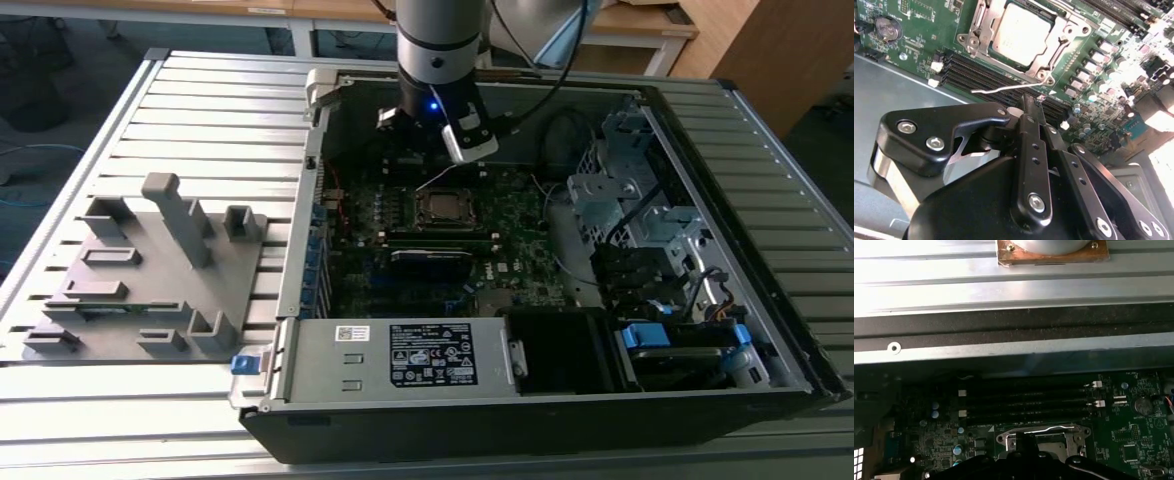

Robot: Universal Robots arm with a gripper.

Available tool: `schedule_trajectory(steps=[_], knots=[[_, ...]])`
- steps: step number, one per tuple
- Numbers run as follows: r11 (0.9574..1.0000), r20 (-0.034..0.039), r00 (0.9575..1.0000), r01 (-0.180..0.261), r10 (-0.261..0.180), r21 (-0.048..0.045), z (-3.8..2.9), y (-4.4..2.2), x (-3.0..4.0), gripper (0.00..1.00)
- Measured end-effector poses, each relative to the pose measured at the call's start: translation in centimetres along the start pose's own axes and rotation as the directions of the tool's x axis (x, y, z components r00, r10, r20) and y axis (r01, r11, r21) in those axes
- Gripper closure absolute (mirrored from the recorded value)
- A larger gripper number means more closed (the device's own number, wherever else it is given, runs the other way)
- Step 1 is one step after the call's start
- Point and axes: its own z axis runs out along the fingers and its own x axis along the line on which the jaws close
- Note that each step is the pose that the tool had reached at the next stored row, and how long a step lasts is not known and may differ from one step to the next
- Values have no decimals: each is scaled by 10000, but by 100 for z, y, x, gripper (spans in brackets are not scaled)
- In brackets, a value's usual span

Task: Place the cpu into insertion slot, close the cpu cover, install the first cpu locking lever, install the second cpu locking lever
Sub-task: 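Install the first cpu locking lever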

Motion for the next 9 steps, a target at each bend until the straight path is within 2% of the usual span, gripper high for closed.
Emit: schedule_trajectory(steps=[5, 9], knots=[[10000, 23, 10000, -86, 86, 43, 38, 14, 1, 89], [9992, 95, 9992, -400, 399, 52, 69, 17, -18, 89]])
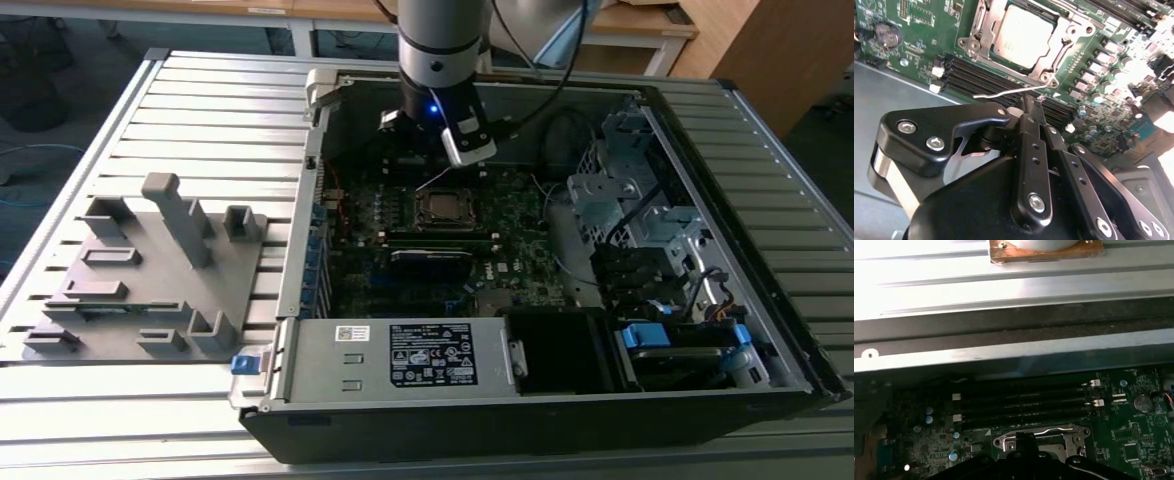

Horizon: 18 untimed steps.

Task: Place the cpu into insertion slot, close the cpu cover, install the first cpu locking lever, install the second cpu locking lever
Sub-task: 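Install the first cpu locking lever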

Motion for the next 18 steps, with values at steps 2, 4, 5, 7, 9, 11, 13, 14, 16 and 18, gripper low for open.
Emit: schedule_trajectory(steps=[2, 4, 5, 7, 9, 11, 13, 14, 16, 18], knots=[[9999, 37, 9998, -172, 172, 8, 13, 1, -11, 89], [9994, 73, 9994, -332, 332, 12, 27, 3, -25, 89], [9991, 91, 9991, -416, 416, 13, 33, 4, -30, 89], [9985, 122, 9984, -556, 556, 16, 42, 10, -35, 89], [9984, 123, 9984, -557, 557, 17, 42, 11, -36, 89], [9984, 122, 9984, -558, 558, 13, 42, 11, -36, 89], [9983, 93, 9983, -567, 569, -124, 42, 12, -36, 89], [9982, 79, 9983, -572, 574, -200, 43, 11, -36, 89], [9980, 66, 9983, -577, 580, -273, 45, 10, -35, 89], [9977, 56, 9983, -581, 584, -359, 54, 6, -36, 89]])
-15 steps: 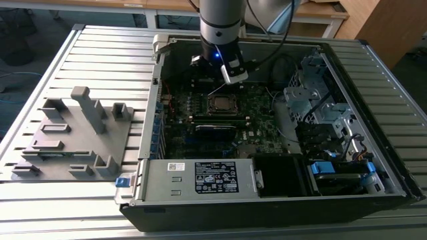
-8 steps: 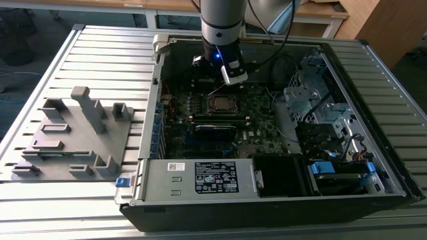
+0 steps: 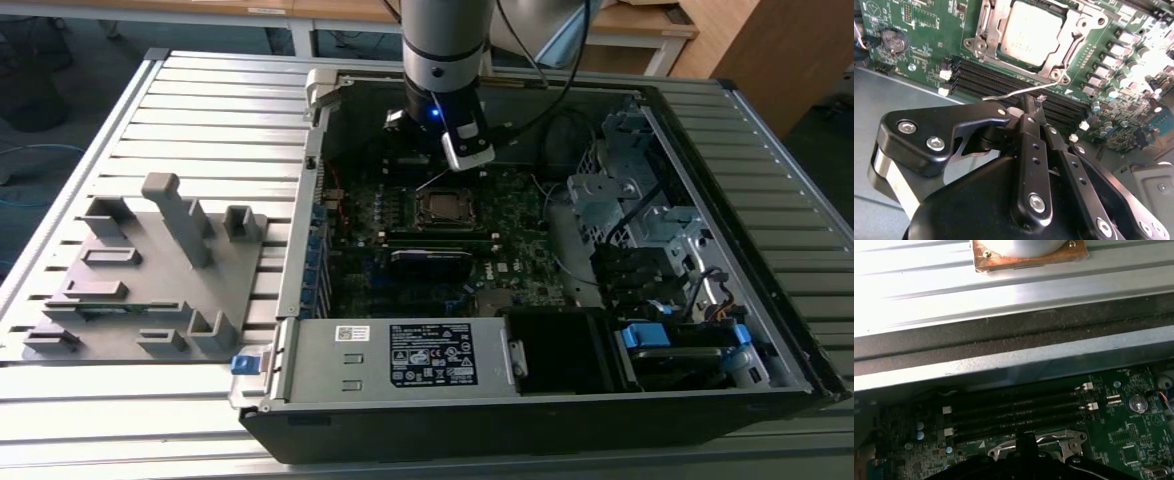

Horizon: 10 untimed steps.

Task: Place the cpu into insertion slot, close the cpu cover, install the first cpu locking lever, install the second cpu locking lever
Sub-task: 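Install the first cpu locking lever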

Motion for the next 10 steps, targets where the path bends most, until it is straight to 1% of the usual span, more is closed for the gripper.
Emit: schedule_trajectory(steps=[3, 5, 8, 10], knots=[[9999, -4, 10000, -6, 6, -149, 18, -5, 1, 89], [9998, 14, 10000, -3, 3, -215, 30, -7, 1, 89], [9998, 25, 10000, -6, 7, -223, 34, -7, -5, 89], [9997, 33, 10000, -37, 38, -222, 38, -2, -22, 89]])
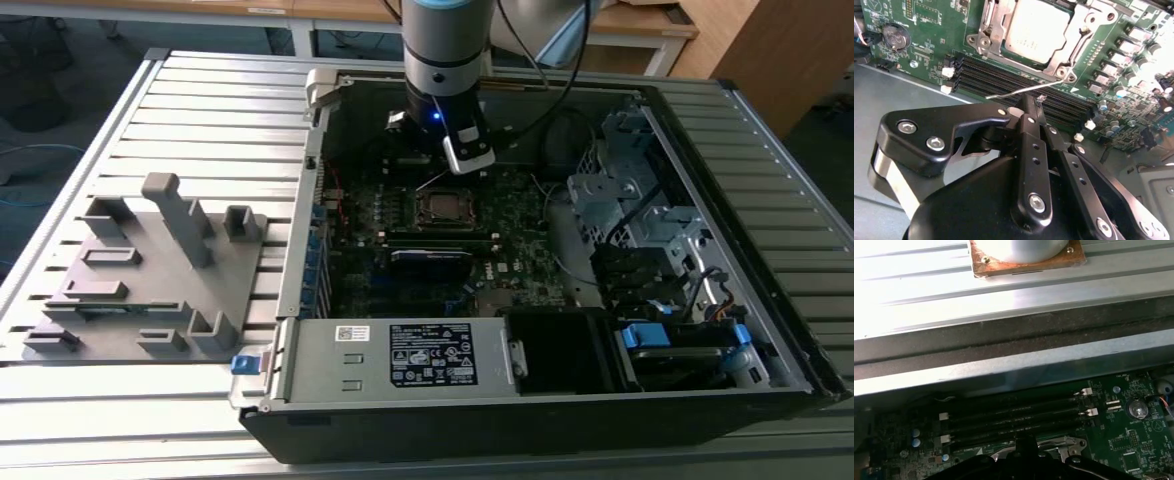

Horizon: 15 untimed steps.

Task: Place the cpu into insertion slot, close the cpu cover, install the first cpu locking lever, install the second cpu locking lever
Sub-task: 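Install the first cpu locking lever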

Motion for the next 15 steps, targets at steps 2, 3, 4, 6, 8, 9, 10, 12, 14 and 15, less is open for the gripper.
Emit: schedule_trajectory(steps=[2, 3, 4, 6, 8, 9, 10, 12, 14, 15], knots=[[10000, 10, 10000, -33, 33, 2, 5, 9, -27, 89], [10000, 14, 10000, -46, 46, 3, 8, 13, -35, 89], [10000, 15, 10000, -52, 52, 2, 9, 15, -36, 89], [10000, 18, 10000, -51, 51, -1, 19, 14, -36, 89], [10000, 24, 10000, -49, 49, -11, 36, 10, -35, 89], [10000, 27, 10000, -49, 49, -16, 44, 7, -35, 89], [10000, 30, 10000, -48, 49, -16, 49, 6, -34, 89], [10000, 29, 10000, -49, 49, -13, 49, 5, -34, 89], [10000, 30, 10000, -48, 48, -15, 50, 5, -34, 89], [10000, 31, 10000, -48, 48, -16, 51, 5, -34, 89]])
